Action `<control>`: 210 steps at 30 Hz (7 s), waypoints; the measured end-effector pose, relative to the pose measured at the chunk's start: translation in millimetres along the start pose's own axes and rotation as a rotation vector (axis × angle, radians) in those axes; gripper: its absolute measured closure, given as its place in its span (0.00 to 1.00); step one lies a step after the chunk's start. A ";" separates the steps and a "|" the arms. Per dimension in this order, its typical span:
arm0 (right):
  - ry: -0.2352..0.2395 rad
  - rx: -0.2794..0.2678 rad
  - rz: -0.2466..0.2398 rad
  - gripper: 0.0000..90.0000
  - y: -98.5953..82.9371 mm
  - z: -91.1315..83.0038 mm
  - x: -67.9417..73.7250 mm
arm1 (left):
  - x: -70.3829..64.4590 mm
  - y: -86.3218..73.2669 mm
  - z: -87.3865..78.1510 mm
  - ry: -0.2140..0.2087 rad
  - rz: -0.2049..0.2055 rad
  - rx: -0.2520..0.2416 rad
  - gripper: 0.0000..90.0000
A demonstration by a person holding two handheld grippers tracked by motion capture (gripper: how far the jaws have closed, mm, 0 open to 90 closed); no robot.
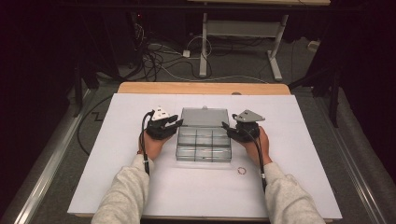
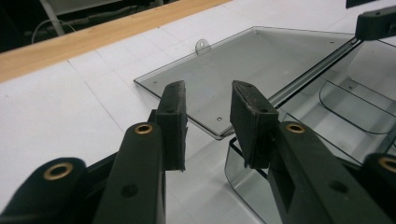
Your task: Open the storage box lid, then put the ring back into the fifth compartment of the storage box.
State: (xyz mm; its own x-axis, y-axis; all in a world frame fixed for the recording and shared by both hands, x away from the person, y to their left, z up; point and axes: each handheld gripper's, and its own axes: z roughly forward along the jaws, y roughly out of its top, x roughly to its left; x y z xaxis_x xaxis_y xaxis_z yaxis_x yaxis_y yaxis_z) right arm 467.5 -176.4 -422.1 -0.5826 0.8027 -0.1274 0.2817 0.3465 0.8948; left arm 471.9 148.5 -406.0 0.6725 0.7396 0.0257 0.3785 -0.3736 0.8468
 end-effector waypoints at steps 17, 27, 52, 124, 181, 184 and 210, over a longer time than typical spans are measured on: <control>0.021 -0.116 -0.032 0.39 0.8 -55.8 1.5 | -29.5 13.3 -39.3 0.050 0.210 -0.034 0.35; 0.078 -0.164 -0.093 0.40 5.9 -91.9 9.3 | -42.3 17.3 -67.8 0.082 0.286 -0.121 0.29; 0.089 -0.156 -0.146 0.28 -17.9 -139.5 16.4 | -54.6 -17.7 -100.3 0.069 0.376 -0.085 0.21; 0.344 0.272 -0.098 0.97 -68.8 -104.9 39.1 | -44.9 -91.3 -128.8 0.030 0.326 0.093 0.21; 0.290 -0.063 -0.113 0.97 -20.2 -144.1 25.0 | -44.6 -92.3 -126.4 0.022 0.320 0.107 0.21; 0.288 -0.069 -0.124 0.97 -15.3 -140.7 26.4 | -44.7 -92.3 -126.2 0.022 0.322 0.109 0.21; 0.313 -0.062 -0.180 0.97 16.2 -86.3 53.0 | -44.2 -93.1 -127.3 0.022 0.322 0.115 0.21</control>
State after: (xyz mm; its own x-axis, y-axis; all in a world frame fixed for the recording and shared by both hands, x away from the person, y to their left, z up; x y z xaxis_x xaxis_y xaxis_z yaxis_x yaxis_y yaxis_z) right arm 375.4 -170.1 -377.4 -0.8265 0.5408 -0.1564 0.1127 0.4310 0.8953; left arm 326.0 221.9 -418.4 0.7559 0.5847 0.2946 0.2188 -0.6497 0.7280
